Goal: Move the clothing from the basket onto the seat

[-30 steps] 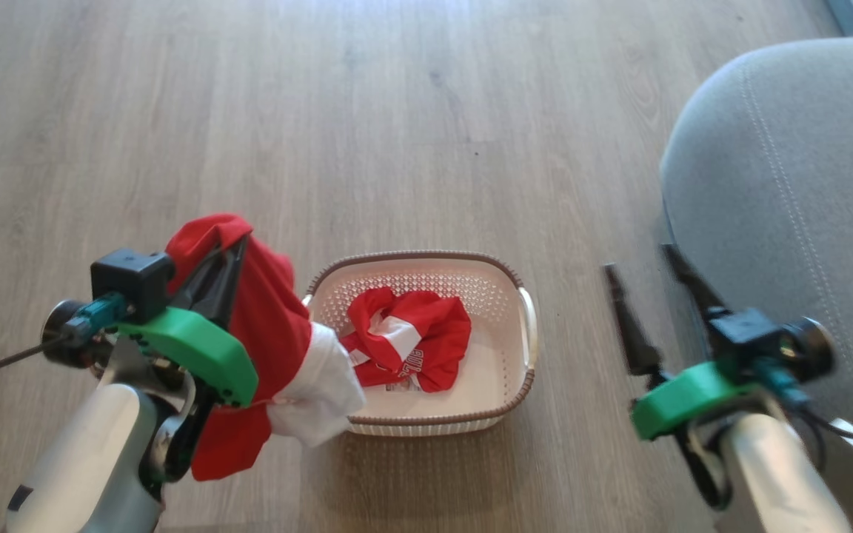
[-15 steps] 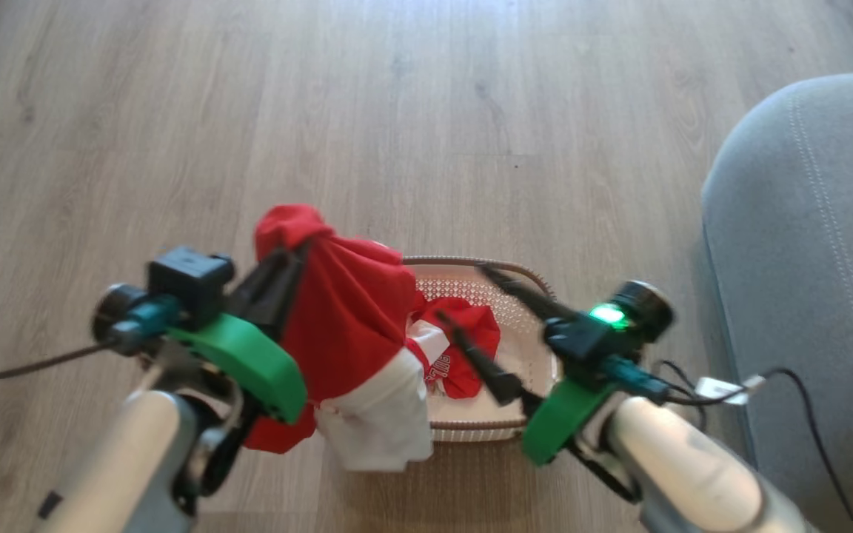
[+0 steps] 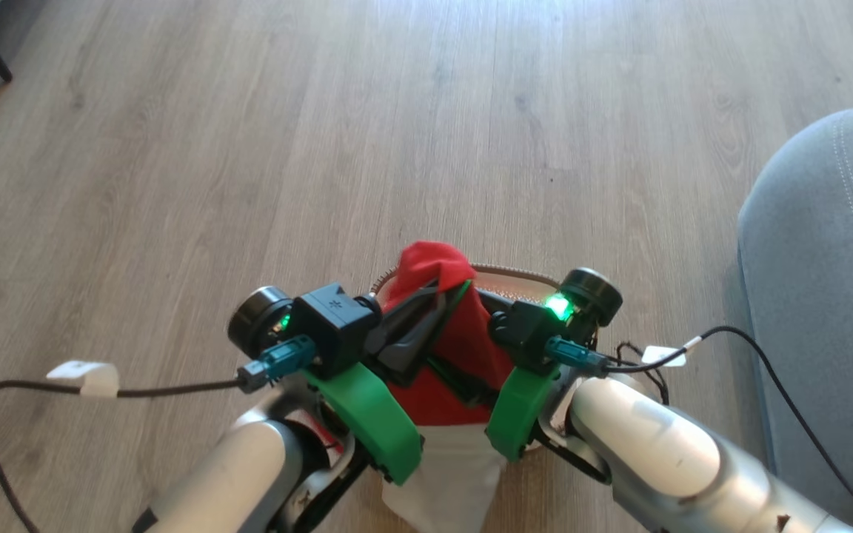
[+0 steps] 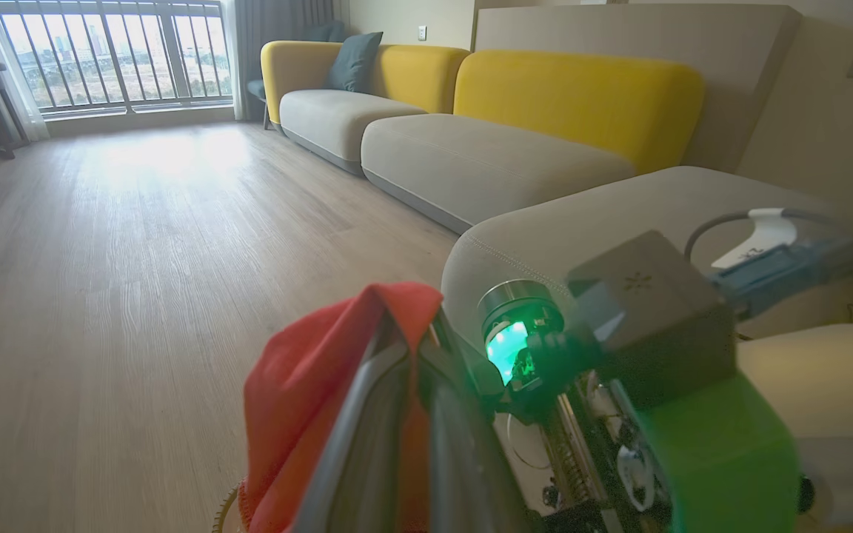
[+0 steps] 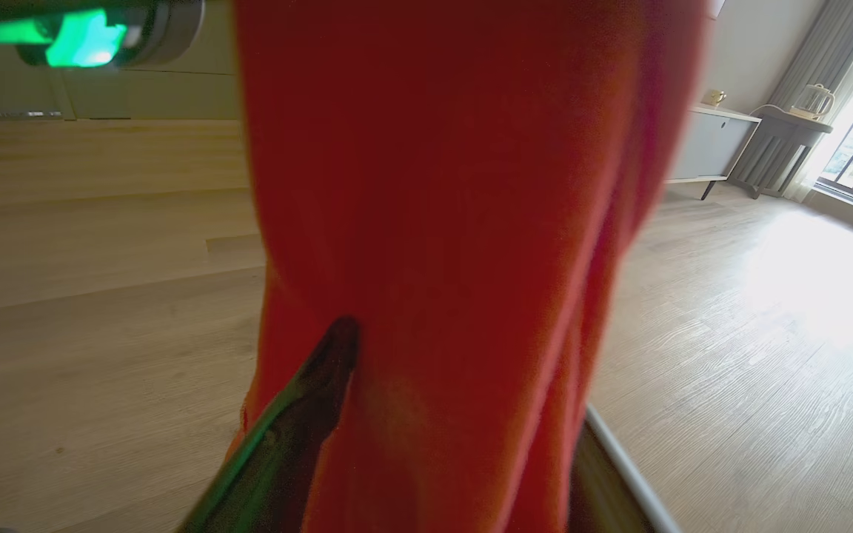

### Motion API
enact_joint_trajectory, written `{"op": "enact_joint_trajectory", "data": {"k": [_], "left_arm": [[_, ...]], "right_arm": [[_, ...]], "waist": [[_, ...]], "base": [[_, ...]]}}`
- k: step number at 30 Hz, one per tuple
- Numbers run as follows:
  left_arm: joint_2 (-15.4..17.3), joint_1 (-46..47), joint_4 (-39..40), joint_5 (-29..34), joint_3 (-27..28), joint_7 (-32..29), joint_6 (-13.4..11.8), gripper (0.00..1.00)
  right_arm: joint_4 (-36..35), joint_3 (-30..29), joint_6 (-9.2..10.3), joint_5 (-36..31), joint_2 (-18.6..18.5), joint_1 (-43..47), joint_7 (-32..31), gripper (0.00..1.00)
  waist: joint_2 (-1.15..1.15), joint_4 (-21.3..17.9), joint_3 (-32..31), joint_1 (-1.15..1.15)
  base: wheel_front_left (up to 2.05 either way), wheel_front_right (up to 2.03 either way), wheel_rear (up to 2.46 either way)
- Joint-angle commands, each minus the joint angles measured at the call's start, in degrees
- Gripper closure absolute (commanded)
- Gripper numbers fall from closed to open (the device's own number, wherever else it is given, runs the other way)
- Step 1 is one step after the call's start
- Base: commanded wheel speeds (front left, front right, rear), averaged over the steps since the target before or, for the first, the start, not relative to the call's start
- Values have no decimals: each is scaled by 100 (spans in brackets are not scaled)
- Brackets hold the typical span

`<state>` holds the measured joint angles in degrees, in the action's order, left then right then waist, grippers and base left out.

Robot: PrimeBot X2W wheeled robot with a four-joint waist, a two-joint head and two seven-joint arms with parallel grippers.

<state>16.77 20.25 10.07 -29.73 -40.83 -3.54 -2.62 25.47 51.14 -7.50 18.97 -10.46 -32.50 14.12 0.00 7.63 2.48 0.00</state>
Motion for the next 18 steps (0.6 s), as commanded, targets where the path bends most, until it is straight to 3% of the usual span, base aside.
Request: {"op": "enact_joint_trajectory", "data": {"k": [1,2,3,5,8,9,10,18], "left_arm": [[-5,353,285,31,185,-21,24,100],[-17,350,312,31,165,-40,15,100],[-21,347,333,34,150,-56,6,100],[-15,338,366,35,145,-74,-18,99],[34,286,358,41,178,-36,-55,53],[54,261,340,48,191,-9,-67,22],[57,225,314,23,205,22,-74,0],[98,21,20,23,249,361,-99,0]], "right_arm": [[-57,46,1,128,141,-195,-10,15],[-10,66,1,185,154,-208,-7,64],[29,89,1,265,169,-204,-5,100],[52,126,1,424,164,-199,4,100],[50,123,1,541,121,-211,22,100],[38,128,1,564,104,-221,26,100],[25,118,1,587,87,-230,30,100],[-223,-117,1,589,-141,-271,49,100]], "waist": [[0,38,-44,0],[0,44,-55,0],[0,48,-65,0],[0,45,-76,0],[0,-17,-95,0],[0,-51,-94,0],[0,-88,-94,0],[0,-616,-60,0]], "base": [[0,0,0],[0,0,0],[0,0,0],[0,0,0],[0,0,0],[0,0,0],[0,0,0],[0,0,0]]}}
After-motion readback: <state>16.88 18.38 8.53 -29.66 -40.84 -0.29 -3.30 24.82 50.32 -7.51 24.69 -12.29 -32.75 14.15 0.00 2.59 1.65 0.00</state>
